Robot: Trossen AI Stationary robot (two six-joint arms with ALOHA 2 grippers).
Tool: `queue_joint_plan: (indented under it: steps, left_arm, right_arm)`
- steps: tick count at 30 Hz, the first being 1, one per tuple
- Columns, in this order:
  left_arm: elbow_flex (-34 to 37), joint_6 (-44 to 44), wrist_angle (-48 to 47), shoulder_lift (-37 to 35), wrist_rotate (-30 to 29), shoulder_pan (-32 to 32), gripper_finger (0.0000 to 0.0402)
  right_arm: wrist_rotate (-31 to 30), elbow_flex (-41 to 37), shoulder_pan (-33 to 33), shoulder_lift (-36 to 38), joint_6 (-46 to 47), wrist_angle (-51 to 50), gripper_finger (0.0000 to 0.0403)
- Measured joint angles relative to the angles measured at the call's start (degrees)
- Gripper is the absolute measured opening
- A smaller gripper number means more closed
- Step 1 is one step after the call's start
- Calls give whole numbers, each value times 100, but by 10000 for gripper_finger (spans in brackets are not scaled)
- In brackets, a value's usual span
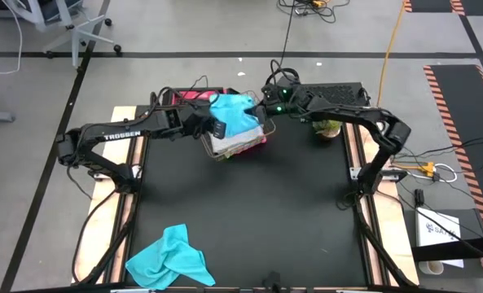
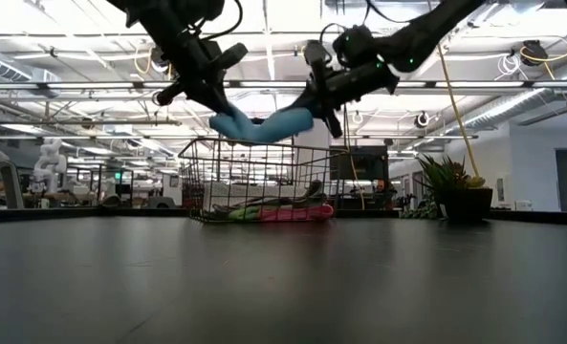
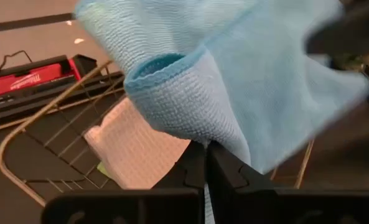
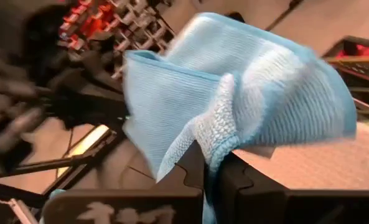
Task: Fold microfiber towels
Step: Stack the folded light blue microfiber cloth on top of the gray microfiber cloth in the wire basket
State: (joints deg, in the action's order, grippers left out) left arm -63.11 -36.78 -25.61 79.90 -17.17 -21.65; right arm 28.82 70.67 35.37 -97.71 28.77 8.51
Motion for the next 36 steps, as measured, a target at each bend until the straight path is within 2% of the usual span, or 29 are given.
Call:
queue_joint_plan:
  steps: [14,21,25,29,36]
  left_arm:
    - [2,-247,-130,1207,278,31,7]
    - [2,-251,-108,1274,114,19,10]
    - [2,-251,-153,1279,215,-60,18]
    - [2,-242,-165,1279,223,-53,19]
    - [2,35,-278,1279,475,-57,20]
  right_arm:
    - [-47,-2,99,-298,-337,-239,0]
    - [-763,-2,92,-295,-963,-1109,3]
    - [-800,-2,90,-295,-1195,-1195,7]
    - [-812,-2,88,-295,-1343,-1182,31]
    - [-1018,-2,88,-295,-1457,-1211,104]
